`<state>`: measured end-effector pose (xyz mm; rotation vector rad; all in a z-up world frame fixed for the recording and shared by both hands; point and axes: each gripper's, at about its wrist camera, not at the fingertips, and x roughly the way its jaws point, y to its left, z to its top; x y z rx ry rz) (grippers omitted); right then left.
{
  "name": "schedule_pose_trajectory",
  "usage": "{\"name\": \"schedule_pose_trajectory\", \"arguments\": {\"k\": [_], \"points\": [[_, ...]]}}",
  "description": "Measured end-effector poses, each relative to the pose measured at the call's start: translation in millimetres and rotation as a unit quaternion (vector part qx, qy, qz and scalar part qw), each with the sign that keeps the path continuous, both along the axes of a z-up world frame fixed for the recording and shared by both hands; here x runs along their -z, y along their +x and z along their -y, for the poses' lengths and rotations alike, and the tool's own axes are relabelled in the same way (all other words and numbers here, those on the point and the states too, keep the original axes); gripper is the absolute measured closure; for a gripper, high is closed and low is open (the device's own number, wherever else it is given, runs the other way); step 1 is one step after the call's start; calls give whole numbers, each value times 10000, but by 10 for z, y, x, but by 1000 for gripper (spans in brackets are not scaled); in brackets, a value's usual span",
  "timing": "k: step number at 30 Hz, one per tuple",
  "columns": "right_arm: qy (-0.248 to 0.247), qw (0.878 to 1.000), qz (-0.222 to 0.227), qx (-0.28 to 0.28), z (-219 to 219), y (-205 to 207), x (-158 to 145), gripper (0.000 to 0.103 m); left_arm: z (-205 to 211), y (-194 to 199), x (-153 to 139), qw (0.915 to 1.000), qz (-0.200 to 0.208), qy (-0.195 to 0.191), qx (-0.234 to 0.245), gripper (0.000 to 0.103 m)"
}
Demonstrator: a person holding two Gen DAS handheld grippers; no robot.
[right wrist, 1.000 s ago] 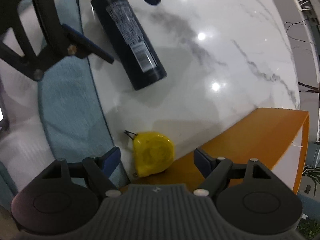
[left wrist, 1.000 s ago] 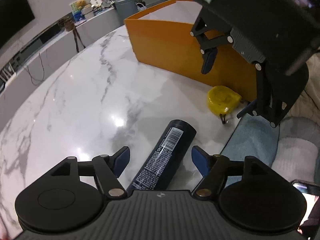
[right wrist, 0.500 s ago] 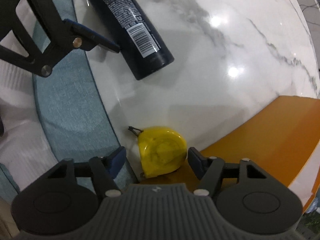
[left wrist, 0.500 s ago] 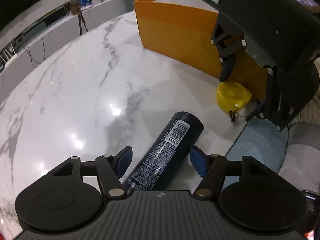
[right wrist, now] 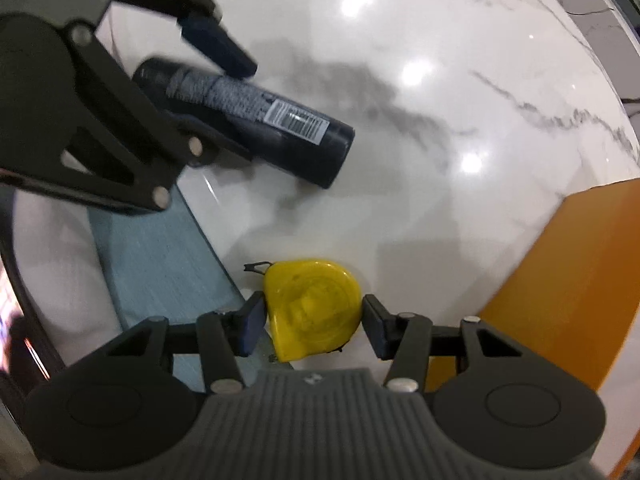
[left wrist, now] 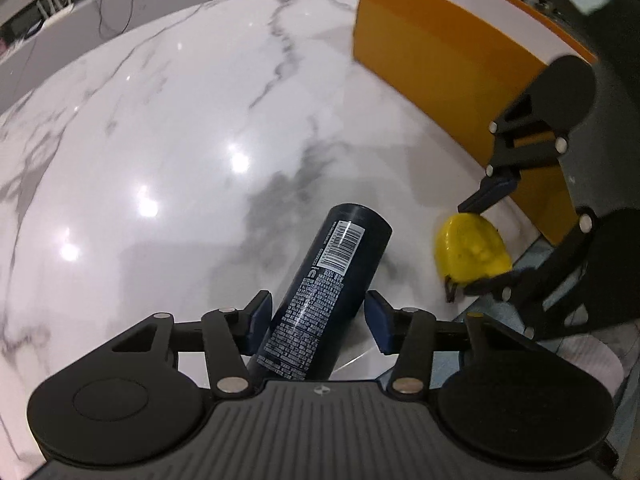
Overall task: Organize rigid objects
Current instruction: 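Grasp the black spray can with the left gripper while the right grasps the yellow tape measure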
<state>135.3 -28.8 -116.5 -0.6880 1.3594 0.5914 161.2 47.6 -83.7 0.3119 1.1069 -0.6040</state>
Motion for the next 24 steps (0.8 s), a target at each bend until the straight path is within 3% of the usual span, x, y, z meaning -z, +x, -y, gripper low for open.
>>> {"name": "schedule_pose_trajectory", "arguments": {"k": [5,8,15,20,24], "points": [[218,9990,49,383,23,-1,32,50,-2,-22,41,9999,30,-95,54,41],[319,9980,-18,541,89,-19,74,42,-3,-20,93,9999,47,-129,68,38],[478,9974,0,538,163,30,89,41,20,-47,101,9997,154,-148,154,36],[501,9974,78,520,231,-150,-99,52,77,-71,96,9995,216,-25,215,45],[484,9964,200,665,210,-225,-170,53,78,-70,89,9996,242,-102,112,52]]}}
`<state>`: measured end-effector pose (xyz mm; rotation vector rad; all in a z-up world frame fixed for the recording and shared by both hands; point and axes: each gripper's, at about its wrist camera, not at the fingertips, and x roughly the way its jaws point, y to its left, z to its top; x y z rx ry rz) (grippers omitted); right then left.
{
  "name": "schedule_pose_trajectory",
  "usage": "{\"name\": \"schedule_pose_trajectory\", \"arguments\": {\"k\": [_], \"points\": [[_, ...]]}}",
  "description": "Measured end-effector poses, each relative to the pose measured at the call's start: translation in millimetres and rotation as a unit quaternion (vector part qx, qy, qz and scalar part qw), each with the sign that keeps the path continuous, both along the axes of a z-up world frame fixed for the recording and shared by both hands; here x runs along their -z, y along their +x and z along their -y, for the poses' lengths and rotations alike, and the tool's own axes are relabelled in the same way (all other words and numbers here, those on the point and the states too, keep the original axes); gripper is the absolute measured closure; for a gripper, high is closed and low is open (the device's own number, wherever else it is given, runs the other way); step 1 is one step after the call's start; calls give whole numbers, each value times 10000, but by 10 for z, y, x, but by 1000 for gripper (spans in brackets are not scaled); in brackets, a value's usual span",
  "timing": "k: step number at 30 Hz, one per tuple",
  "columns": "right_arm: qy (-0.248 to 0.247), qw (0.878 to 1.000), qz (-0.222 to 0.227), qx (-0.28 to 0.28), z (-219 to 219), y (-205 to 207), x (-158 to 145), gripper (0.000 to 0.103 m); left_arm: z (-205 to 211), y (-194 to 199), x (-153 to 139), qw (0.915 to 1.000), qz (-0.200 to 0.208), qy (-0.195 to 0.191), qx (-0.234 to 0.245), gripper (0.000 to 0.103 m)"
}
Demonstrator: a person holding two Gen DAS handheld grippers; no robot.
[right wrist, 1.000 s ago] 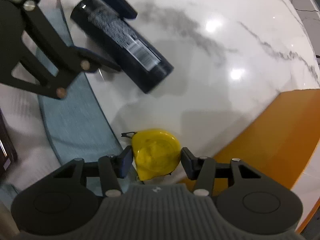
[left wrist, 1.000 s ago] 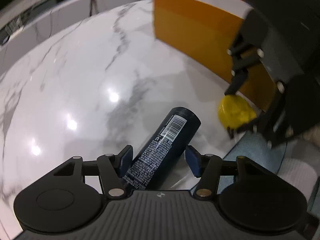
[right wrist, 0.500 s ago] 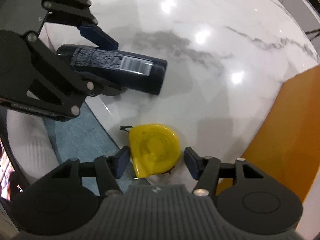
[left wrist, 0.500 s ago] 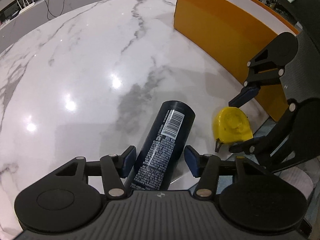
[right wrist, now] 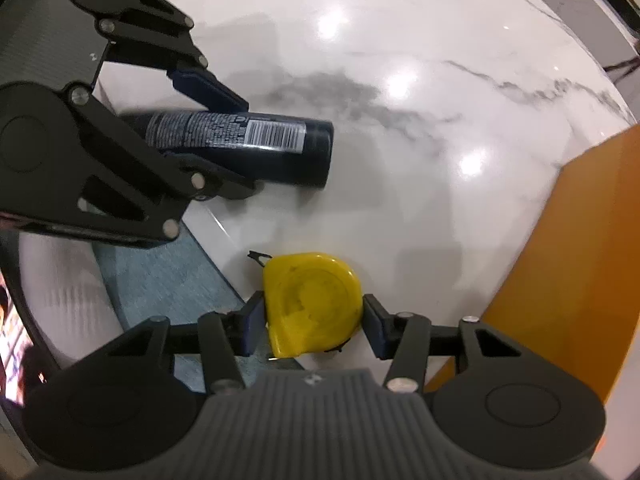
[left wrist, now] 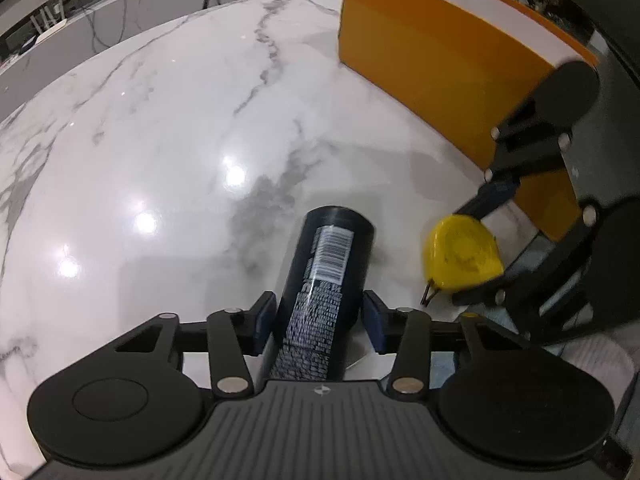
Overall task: Organize rigid objects
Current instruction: 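Grasp the black spray can with the left gripper while the right grasps the yellow tape measure, then lift the spray can with the left gripper while the right carries the tape measure over the orange box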
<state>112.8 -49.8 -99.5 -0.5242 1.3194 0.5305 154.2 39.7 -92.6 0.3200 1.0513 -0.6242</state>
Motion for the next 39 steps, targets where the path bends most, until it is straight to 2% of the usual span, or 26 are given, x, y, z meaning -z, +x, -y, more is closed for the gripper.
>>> {"name": "schedule_pose_trajectory", "arguments": {"k": [5,8,11,16,21,25,31,39], "points": [[152,9990,322,255,21,-127,-19,53,40,-56,-15,9999,88,-76,-1,54],[446,9945,658,685,120,-193,-137,53,56,-89,-53,9997,114,-198,-37,55],[792,9858,943,1145,249,-281,-259,53,90,-132,-98,9995,215,-241,26,55],[1025,9717,1544,1467,330,-477,-496,53,111,-155,-181,9987,315,-387,-86,55],[1386,9553,1942,1746,450,-598,-692,53,163,-214,-324,9974,485,-534,-93,56],[1407,9458,2339,1758,548,-714,-845,53,217,-277,-466,9956,675,-646,-44,57],[1628,9238,2788,2060,855,-888,-1163,53,317,-321,-727,9920,940,-847,25,57],[1628,9088,3047,2339,1182,-980,-1358,53,543,-399,-1161,9861,1236,-1106,115,58]]}}
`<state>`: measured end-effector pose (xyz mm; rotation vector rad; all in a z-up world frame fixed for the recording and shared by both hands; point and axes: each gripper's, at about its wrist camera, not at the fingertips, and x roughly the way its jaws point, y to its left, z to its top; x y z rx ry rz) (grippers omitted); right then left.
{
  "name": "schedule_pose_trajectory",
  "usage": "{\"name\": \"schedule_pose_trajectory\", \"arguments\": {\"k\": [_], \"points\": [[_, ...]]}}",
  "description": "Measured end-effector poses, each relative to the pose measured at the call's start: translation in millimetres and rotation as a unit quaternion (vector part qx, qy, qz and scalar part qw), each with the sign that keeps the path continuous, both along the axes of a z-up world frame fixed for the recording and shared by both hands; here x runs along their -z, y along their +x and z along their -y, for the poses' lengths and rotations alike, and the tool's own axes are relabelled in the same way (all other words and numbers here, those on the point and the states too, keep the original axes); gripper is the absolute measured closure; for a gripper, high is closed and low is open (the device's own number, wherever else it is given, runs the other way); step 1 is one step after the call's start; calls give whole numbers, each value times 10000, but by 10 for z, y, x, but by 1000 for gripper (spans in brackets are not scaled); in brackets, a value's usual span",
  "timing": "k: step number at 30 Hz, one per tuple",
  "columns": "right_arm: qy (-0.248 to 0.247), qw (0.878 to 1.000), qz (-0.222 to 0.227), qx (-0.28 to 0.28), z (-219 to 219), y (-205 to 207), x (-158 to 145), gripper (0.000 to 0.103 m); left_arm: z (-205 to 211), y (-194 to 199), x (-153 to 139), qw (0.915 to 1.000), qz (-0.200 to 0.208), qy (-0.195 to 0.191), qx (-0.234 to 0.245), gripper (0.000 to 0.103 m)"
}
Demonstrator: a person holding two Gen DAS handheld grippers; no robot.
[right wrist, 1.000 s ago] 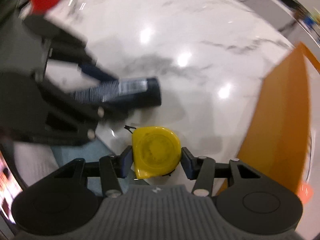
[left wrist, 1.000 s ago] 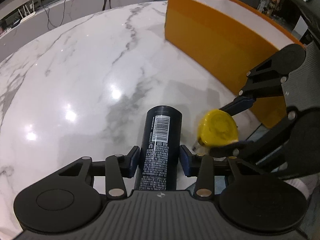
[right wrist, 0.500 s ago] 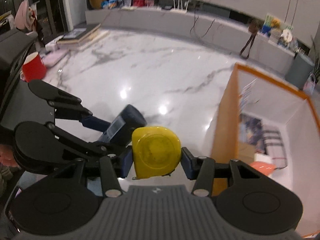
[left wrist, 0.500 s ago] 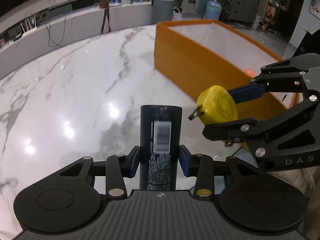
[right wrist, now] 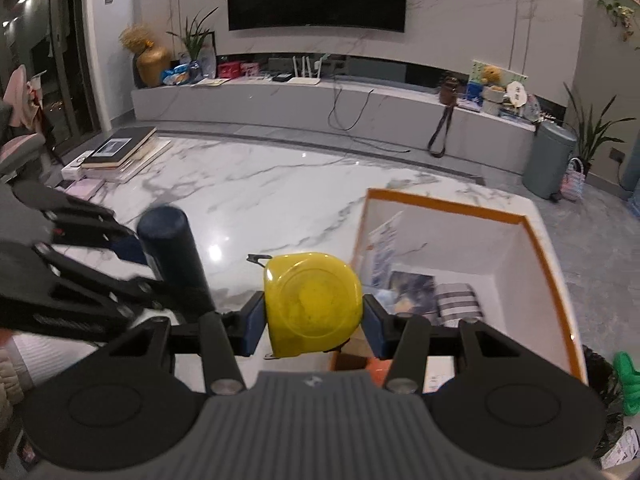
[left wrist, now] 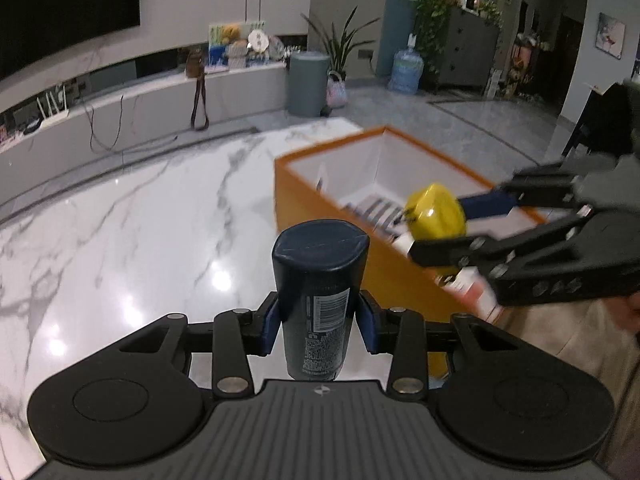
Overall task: Organize rigid objects
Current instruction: 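Lift the spray can with the left gripper while the right carries the tape measure over the orange box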
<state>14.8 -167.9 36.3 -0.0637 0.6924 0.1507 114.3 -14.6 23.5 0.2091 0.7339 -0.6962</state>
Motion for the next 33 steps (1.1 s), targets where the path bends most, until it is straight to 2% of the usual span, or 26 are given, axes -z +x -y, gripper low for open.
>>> {"name": "schedule_pose_trajectory", "arguments": {"k": [4,9,12,15,19,22,27,30,33], "points": [[-93,9999,62,6,168,-10,-63,53,217,-94,-264,9995,183,-121,247,58],[-99,9999,-44,75,534,-18,-149,53,584,-189,-516,9971,503,-41,566,58],[-311,9993,-179,50,728,9,-168,53,776,-140,-659,9974,266,-226,623,58],[-593,9979,-278,12,902,12,-171,53,1004,3,-720,9964,-148,-601,572,58],[-962,9946,-374,-64,1142,-27,-166,53,1330,223,-597,9954,-406,-580,646,58],[-1293,9899,-488,-306,1261,-50,-124,53,1518,298,-411,9930,-792,-626,606,58],[-1947,9754,-671,-789,1402,-106,-27,53,1725,564,-1,9835,-1651,-717,171,58],[-2246,9654,-754,-1092,1446,-79,8,53,1842,747,200,9779,-2004,-587,-54,58],[-2342,9598,-873,-1274,1484,-20,25,53,1976,852,348,9722,-2288,-493,-97,58]]}}
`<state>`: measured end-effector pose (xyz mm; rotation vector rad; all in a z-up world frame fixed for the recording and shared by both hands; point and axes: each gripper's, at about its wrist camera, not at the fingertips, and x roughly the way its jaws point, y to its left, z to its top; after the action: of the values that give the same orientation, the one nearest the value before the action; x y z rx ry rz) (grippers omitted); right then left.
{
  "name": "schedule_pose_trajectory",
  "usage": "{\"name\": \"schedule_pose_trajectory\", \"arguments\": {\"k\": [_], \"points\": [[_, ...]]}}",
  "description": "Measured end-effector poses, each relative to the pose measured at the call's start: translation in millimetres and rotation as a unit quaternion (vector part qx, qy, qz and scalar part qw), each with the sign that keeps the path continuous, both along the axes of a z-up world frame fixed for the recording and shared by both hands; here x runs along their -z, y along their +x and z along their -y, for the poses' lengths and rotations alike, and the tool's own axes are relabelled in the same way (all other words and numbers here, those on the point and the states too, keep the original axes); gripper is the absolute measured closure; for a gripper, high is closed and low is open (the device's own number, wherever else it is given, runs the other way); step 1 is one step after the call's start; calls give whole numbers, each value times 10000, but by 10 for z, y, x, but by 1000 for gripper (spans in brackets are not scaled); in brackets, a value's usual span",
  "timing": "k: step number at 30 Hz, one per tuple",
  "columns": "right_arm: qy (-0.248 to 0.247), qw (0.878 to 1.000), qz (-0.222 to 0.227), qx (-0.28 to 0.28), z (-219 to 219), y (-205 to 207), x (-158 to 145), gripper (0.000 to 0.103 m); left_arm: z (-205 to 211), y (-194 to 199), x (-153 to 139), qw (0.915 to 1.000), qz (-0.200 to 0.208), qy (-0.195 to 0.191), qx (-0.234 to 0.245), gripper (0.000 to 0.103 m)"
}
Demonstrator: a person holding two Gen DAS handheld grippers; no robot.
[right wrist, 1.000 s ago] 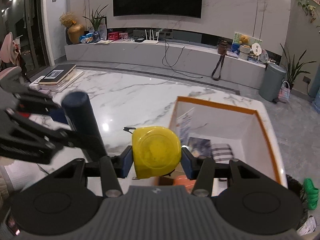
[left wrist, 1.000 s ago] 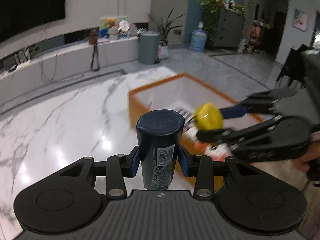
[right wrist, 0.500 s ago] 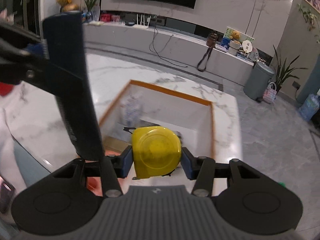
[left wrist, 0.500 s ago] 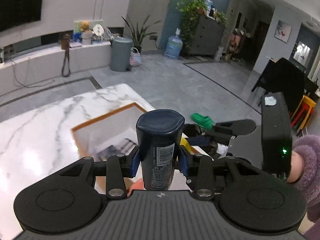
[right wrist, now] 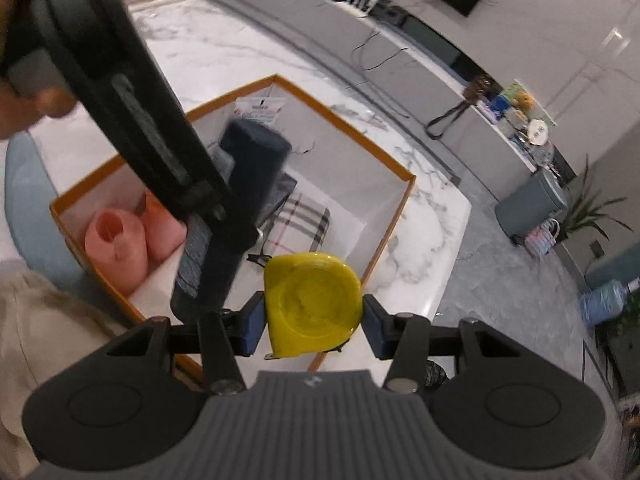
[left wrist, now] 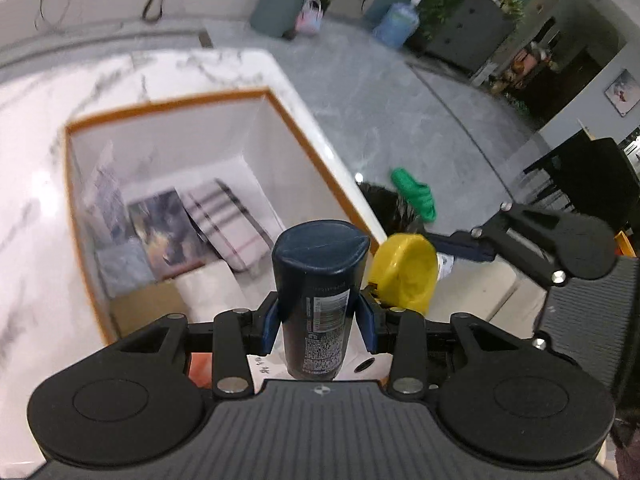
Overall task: Organize rigid objects
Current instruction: 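Lift the spray can with the left gripper while the right carries the tape measure over the orange box, then lower the spray can into the orange box with the left gripper while the right lowers the tape measure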
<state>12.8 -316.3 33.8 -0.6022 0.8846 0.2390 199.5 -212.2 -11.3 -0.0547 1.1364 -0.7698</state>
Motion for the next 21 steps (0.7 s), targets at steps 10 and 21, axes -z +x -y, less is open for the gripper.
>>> {"name": "schedule_pose_trajectory", "arguments": {"k": [10,21], "points": [[-81,9987,-291,-409,136,122,131,53,273,171,532,9950,-876,470,-64,60],[242,9985,-299,-380,227,235,180,53,468,349,556,9810,-1573,867,727,61]]}}
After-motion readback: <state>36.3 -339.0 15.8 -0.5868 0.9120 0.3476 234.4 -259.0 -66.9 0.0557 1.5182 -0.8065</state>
